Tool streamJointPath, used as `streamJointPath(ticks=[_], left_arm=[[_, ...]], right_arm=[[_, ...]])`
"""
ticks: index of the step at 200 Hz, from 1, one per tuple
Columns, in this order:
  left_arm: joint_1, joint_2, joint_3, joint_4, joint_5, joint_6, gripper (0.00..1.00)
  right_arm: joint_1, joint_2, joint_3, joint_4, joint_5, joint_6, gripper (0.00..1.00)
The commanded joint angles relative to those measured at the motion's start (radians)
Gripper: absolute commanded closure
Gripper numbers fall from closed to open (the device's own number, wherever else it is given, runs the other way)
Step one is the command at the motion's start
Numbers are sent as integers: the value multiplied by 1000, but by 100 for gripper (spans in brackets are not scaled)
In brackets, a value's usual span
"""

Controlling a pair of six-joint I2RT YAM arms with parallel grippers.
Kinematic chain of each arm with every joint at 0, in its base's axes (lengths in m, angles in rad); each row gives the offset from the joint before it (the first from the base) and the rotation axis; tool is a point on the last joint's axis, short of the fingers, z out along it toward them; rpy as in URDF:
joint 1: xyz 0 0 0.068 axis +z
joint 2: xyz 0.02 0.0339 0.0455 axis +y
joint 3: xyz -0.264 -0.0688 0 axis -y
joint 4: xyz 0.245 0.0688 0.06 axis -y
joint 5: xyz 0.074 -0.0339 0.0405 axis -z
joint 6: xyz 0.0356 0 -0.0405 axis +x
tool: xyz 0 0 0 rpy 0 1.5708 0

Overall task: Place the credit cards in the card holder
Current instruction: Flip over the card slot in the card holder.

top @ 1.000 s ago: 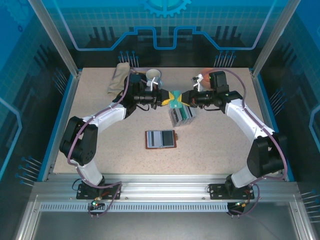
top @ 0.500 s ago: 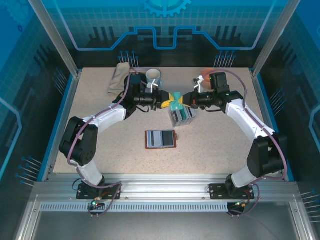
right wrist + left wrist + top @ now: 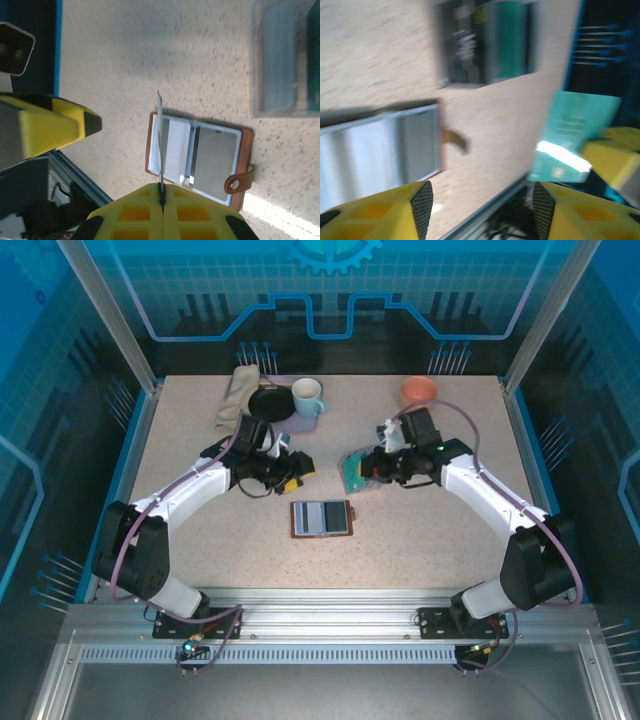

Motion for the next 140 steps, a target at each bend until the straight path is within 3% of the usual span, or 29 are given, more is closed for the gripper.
streamJointPath(ticks=[1, 50, 140], left_arm=[[7, -12, -55, -163, -127, 82, 38], [7, 26, -98, -149, -147, 81, 36], [7, 141, -130, -48, -82, 89, 40]], right_arm=[[99, 11, -25, -22, 121, 14, 96], [247, 149, 12, -25, 262, 48, 97], [255, 266, 18, -6, 281, 41, 97]])
